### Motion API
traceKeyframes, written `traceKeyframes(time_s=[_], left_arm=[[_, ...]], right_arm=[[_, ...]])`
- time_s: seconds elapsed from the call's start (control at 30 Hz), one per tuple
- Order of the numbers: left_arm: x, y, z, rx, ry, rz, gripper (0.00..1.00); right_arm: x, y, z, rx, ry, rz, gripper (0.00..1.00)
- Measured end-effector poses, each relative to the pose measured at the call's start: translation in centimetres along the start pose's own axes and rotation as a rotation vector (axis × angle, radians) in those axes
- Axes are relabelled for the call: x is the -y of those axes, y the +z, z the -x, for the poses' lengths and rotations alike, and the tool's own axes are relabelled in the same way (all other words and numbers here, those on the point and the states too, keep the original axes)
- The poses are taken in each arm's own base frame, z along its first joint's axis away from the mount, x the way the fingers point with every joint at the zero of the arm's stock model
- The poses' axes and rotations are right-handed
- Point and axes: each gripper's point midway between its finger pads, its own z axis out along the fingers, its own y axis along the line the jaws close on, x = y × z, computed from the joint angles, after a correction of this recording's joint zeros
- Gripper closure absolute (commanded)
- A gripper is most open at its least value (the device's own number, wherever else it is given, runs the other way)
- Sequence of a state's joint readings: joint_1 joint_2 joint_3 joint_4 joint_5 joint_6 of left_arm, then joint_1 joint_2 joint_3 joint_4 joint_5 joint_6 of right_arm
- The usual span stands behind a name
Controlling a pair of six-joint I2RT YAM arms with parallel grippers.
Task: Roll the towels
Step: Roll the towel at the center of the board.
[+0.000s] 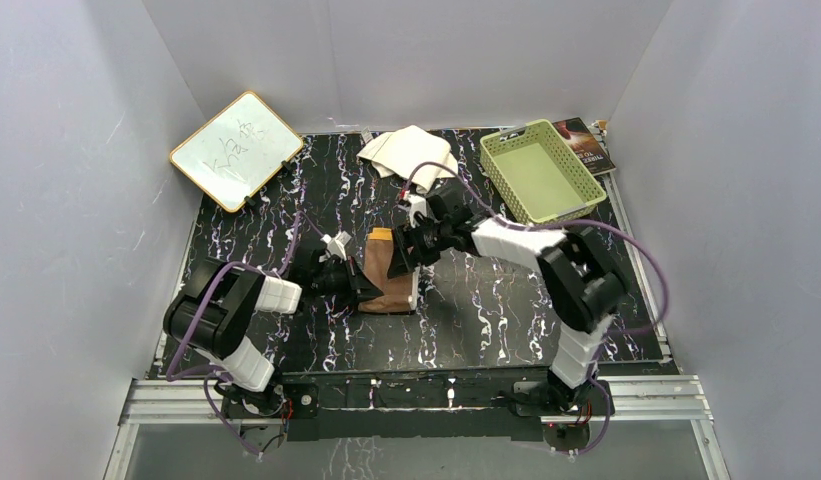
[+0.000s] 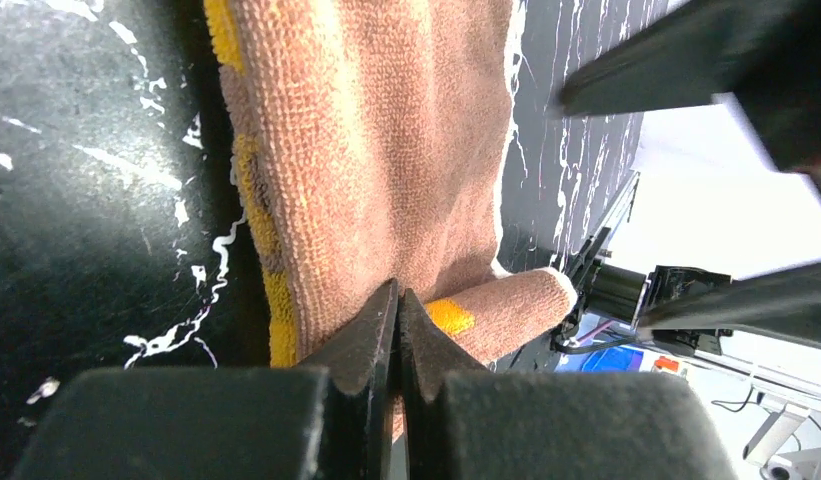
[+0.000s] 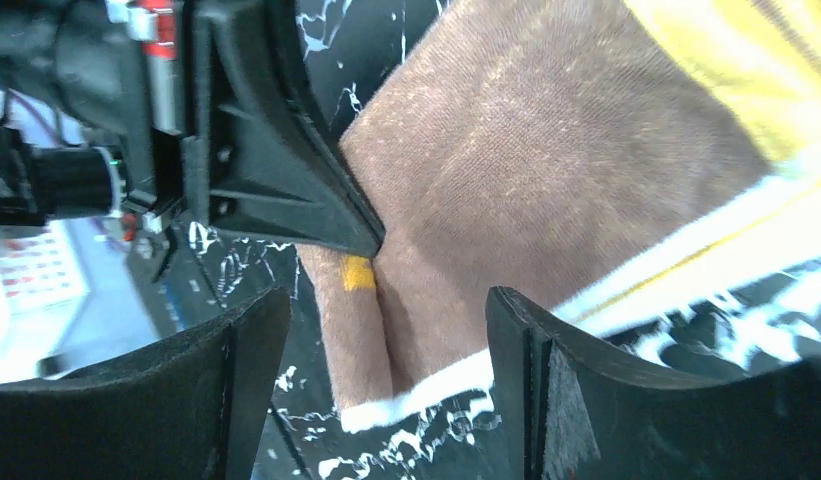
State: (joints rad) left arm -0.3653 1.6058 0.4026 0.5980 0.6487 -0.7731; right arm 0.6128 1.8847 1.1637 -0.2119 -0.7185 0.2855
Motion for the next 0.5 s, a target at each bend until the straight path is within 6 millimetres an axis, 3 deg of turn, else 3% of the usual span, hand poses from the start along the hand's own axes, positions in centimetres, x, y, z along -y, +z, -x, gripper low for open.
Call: traceKeyframes(time_s=[0.07, 0.13, 0.27, 0.3, 0.33, 0.4, 0.5], left_arm=[[0.0, 0.1, 0.0, -0.005, 0.007, 0.002, 1.0], [0.0, 0.2, 0.0, -0.008, 0.013, 0.001, 1.0], [0.0, 0.4, -0.1, -0.016, 0.014, -0.004, 1.0], [0.0, 0.5, -0.1, -0.017, 0.015, -0.005, 1.0], [0.0, 0.5, -0.1, -0.018, 0.017, -0.007, 1.0], [0.1, 0.6, -0.1, -0.022, 0.018, -0.013, 1.0], [0.1, 0.6, -0.1, -0.025, 0.019, -0.017, 1.0]], right_arm=[[-0.5, -1.8, 1.3, 0.085, -0.126, -0.09, 0.32], [-2.5, -3.2, 2.0, 0.159, -0.269, -0.122, 0.33], [-6.0, -4.3, 1.7, 0.235, -0.479, -0.065, 0.27], [-6.1, -4.1, 1.1, 0.236, -0.503, -0.048, 0.11], [-5.7, -3.8, 0.4, 0.235, -0.521, -0.033, 0.03], [-4.5, -3.0, -2.0, 0.213, -0.533, -0.011, 0.02], [-2.1, -2.0, -7.4, 0.152, -0.545, 0.008, 0.02]])
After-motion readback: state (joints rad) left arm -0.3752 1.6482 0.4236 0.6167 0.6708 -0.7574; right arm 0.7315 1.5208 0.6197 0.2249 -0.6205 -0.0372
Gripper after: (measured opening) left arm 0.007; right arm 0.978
